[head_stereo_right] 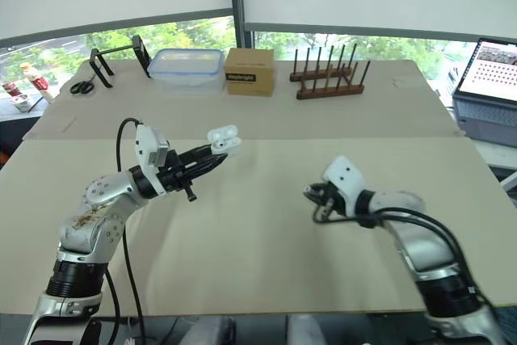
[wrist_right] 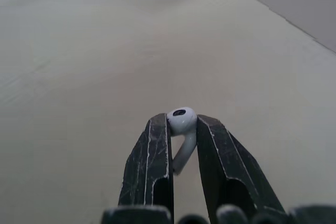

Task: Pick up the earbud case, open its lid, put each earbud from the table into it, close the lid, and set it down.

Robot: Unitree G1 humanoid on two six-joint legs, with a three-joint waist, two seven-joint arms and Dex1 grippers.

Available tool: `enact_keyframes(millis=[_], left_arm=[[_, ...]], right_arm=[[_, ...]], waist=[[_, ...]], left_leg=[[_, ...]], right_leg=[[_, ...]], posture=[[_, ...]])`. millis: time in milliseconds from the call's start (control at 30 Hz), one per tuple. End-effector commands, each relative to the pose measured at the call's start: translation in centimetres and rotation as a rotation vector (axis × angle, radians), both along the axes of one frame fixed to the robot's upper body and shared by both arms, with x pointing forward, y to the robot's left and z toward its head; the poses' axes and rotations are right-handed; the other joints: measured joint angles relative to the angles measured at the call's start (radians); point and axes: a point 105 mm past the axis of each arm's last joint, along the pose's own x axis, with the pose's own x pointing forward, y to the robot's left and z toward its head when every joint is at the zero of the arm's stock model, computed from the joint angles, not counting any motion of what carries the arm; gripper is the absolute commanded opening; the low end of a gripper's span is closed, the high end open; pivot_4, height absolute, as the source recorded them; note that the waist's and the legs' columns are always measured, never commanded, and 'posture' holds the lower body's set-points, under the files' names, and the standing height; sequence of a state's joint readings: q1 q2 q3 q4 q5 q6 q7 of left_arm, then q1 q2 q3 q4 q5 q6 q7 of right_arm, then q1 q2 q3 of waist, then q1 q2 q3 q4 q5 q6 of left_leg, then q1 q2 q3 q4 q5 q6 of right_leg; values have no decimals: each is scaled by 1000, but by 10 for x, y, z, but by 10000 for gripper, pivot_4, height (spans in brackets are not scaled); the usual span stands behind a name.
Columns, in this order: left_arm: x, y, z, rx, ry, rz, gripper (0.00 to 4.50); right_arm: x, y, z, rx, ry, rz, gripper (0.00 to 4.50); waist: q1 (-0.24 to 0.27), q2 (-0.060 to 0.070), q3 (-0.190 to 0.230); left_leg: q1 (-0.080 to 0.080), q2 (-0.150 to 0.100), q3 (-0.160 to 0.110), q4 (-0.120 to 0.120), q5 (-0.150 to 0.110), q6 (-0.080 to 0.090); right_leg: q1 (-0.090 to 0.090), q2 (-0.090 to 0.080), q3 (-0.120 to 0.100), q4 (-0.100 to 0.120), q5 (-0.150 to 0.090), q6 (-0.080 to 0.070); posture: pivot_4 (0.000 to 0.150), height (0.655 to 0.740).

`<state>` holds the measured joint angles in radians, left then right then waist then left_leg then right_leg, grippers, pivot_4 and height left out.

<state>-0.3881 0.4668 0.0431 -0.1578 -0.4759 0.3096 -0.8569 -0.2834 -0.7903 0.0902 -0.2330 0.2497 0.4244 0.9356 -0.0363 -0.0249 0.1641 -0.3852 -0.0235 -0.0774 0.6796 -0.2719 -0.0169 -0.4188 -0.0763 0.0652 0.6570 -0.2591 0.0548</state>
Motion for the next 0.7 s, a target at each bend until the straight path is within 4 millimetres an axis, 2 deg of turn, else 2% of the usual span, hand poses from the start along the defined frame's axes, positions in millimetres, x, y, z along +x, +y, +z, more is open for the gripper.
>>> enact_keyframes(millis=[33, 233, 533, 700], left_arm=[[-8, -2, 12, -17, -44, -11, 5172], [-12, -3, 10, -22, -27, -16, 5172], [-16, -7, 7, -23, -4, -31, 5171], [-15, -9, 7, -23, 0, -37, 5172]], right_arm=[[-29, -4, 7, -56, -17, 281, 2998], [-64, -53, -17, -279, 135, 477, 2998], [-92, -76, -38, -309, 218, 468, 2998], [-91, -85, -44, -334, 217, 428, 2998]], waist=[[0, 0, 0], [7, 0, 0], [24, -1, 0], [25, -1, 0]], left_leg=[[0, 0, 0, 0, 0, 0], [0, 0, 1, 0, 0, 0], [1, 1, 1, 1, 0, 0], [4, 1, 1, 1, 0, 0]], right_leg=[[1, 0, 0, 0, 0, 0], [0, -1, 1, 0, 0, 0], [0, 0, 1, 1, 0, 0], [4, 0, 1, 0, 0, 0]], posture=[[1500, 7400], [1500, 7400], [1500, 7400], [1500, 7400]])
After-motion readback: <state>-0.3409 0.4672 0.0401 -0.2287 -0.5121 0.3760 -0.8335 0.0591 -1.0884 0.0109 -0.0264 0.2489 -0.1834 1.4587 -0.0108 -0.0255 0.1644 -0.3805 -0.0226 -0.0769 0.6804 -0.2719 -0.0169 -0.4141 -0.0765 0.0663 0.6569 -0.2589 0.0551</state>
